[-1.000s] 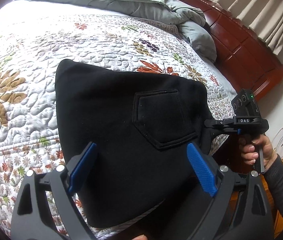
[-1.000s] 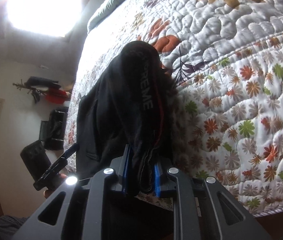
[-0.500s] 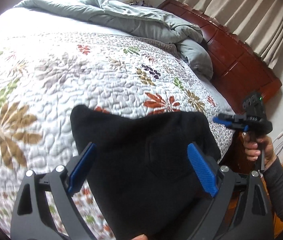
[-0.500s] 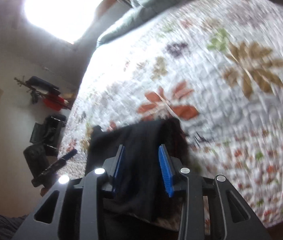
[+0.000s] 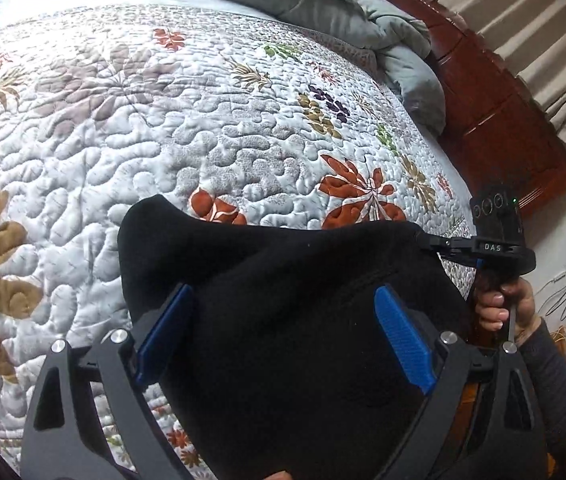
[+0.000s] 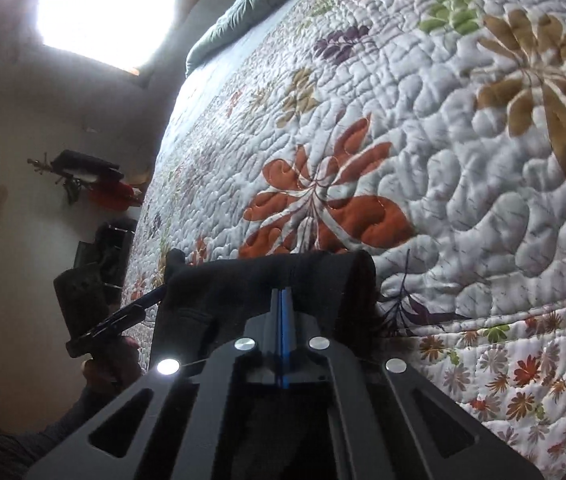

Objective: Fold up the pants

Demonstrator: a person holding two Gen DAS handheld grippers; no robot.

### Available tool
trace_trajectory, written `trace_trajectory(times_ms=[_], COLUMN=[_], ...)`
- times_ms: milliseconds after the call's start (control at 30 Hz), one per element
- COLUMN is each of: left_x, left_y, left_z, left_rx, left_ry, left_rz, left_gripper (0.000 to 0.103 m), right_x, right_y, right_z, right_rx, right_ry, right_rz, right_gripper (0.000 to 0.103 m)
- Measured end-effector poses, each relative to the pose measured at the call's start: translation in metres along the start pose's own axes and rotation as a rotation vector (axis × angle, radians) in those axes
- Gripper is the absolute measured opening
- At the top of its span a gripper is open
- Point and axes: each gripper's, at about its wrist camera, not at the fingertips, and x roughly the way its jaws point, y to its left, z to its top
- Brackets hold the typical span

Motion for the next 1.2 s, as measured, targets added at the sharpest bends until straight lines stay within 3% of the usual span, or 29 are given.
trace_trajectory(times_ms=[133, 233, 300, 400, 533, 633, 733, 1000, 1200], left_x=[-0.007, -0.034, -0.055, -0.079, -0.084, -0.067, -0.047, -0.043, -0.073], left_y=[-0.001, -0.012, -0.024, -0.043, -0.063, -0.068, -0.058, -0.051, -0.043], left_z=[0.003, 0.0, -0.01, -0.034, -0.07, -0.09, -0.099, -0.106, -0.098], left_rx=[-0.006, 0.014, 0.046, 0.094, 0.134, 0.166, 0.132, 0.097, 0.091], left_ry=[0.002, -0.045, -0.078, -0.089, -0.064, -0.014, 0.03, 0.02, -0.012], left_rz=[0.006, 0.059, 0.065, 0.024, -0.052, -0.046, -0.036, -0.084, -0.036], left_gripper=[0.091, 0.091, 0.092, 0.092, 0.092, 0.092, 0.091, 0.091, 0.094], right_x=[-0.005, -0.035, -0.052, -0.061, -0.04, -0.021, -0.015, -0.026, -0.056], right_y=[0.013, 0.029, 0.042, 0.064, 0.079, 0.068, 0.045, 0.011, 0.012], right_z=[0.002, -0.007, -0.018, -0.046, -0.083, -0.1, -0.102, -0.102, -0.094], right_rx=[-0.022, -0.039, -0.064, -0.117, -0.166, -0.153, -0.104, -0.023, -0.047], right_ry=[-0.013, -0.078, -0.099, -0.08, 0.002, 0.052, 0.051, 0.012, -0.017], right_rz=[-0.019, -0.005, 0.015, 0.031, 0.038, -0.008, -0.022, 0.057, -0.027], right_gripper=[0.0, 0.011, 0.011, 0.011, 0.011, 0.01, 0.0, 0.0, 0.002])
